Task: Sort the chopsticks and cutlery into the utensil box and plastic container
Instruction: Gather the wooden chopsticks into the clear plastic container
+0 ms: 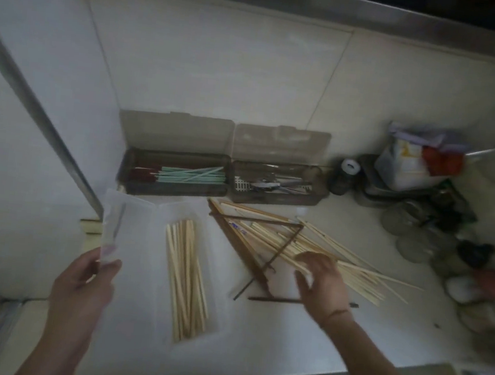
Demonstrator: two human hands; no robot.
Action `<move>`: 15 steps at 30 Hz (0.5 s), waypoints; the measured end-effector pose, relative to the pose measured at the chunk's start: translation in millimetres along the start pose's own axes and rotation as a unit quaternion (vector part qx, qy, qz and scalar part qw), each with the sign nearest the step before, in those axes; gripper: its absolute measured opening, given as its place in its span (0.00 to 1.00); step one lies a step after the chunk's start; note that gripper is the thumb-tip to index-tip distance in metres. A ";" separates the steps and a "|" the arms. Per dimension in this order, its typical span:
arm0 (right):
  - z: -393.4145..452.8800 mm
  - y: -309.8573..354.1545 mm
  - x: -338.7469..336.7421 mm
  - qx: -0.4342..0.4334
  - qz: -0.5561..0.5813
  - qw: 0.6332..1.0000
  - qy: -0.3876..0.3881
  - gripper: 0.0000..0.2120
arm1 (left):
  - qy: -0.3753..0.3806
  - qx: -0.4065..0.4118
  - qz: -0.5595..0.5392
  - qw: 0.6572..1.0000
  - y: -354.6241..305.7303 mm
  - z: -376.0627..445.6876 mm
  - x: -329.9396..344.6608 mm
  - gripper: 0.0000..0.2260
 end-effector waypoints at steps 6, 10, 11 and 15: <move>0.0 -136.7 -37.1 0.301 -0.185 0.923 0.150 0.18 | -0.009 0.060 0.116 0.991 -41.1 13.1 17.0 0.10; -6.7 -183.7 -32.7 0.293 -0.201 0.921 0.160 0.20 | 0.022 0.110 0.299 0.948 -66.5 11.5 42.6 0.15; -8.7 -191.7 -31.6 0.296 -0.190 0.925 0.143 0.20 | 0.030 0.116 0.320 0.940 -68.3 11.1 47.1 0.15; -10.3 -206.0 -31.2 0.274 -0.175 0.942 0.079 0.13 | 0.024 0.097 0.318 0.943 -65.2 9.6 49.5 0.16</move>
Point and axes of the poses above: each hand's wrist, its own z-axis towards the middle knuckle, its own x-axis out of the palm, y = z × x, the point moved 4 cm from there along z, towards the middle knuckle, and after that the axes turned 7 degrees about -y, right-handed, at the moved point
